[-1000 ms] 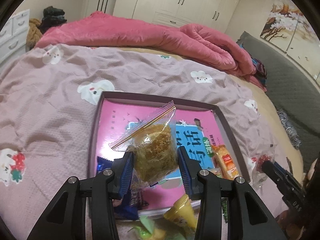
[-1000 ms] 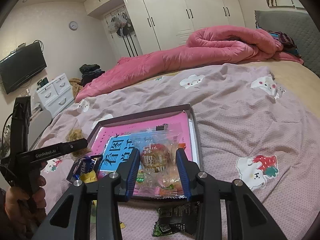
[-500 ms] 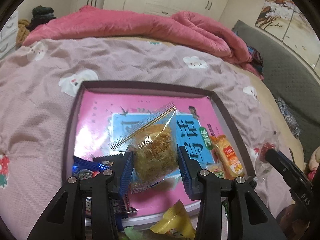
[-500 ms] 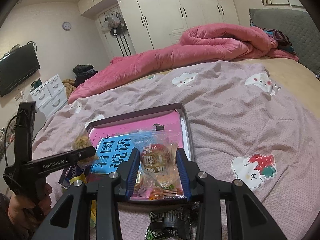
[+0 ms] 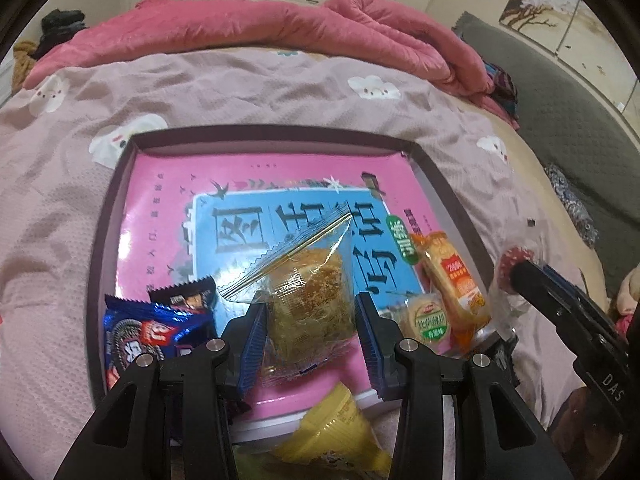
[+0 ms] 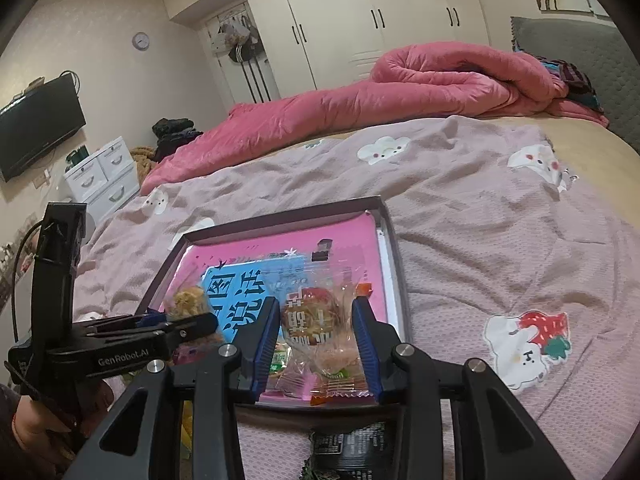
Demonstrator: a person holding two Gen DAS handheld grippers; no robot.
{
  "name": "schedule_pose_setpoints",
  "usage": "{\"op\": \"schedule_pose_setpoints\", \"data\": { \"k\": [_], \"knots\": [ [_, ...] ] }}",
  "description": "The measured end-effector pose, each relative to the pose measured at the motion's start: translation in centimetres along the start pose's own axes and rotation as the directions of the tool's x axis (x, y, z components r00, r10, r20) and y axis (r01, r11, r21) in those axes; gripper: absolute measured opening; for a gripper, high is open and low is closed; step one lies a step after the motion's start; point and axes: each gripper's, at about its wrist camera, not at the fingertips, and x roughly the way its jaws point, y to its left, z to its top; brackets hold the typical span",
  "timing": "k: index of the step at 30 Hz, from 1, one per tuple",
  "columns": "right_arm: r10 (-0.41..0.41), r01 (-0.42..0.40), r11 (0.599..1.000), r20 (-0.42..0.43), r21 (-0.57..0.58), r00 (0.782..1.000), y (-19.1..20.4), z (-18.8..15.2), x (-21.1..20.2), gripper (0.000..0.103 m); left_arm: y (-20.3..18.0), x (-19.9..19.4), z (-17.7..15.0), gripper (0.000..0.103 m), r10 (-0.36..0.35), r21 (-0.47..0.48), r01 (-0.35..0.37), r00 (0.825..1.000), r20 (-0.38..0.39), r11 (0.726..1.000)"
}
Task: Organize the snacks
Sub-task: 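Lower both bagged pastries onto the book in the tray and open both tools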
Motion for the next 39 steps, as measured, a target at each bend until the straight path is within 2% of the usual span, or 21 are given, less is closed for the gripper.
{"op": "schedule_pose_setpoints", "data": {
  "k": [11,20,39],
  "knots": [
    [0.048,-0.051,0.997,-0.042,-0.060,0.998,1.8,-0.8,1.1,0.038,-0.6,0.8,-0.8,0.045,-0.011,0.023,0.012,0.999,-0.052,1.000],
    [0.077,-0.081,0.995,-0.066,-0.058,0.995,2.1,-0.9,1.9,0.038,-0.5,1.2,-1.2,0.045,-0.022,0.017,0.023,0.997,-0.080,1.000],
    [0.043,-0.045,0.999,-0.095,-0.023,0.995,1.2,-1.1,3.0,0.038,-1.1,1.1,-1.6,0.045,-0.035,0.025,0.038,0.993,-0.109,0.999]
  ]
}}
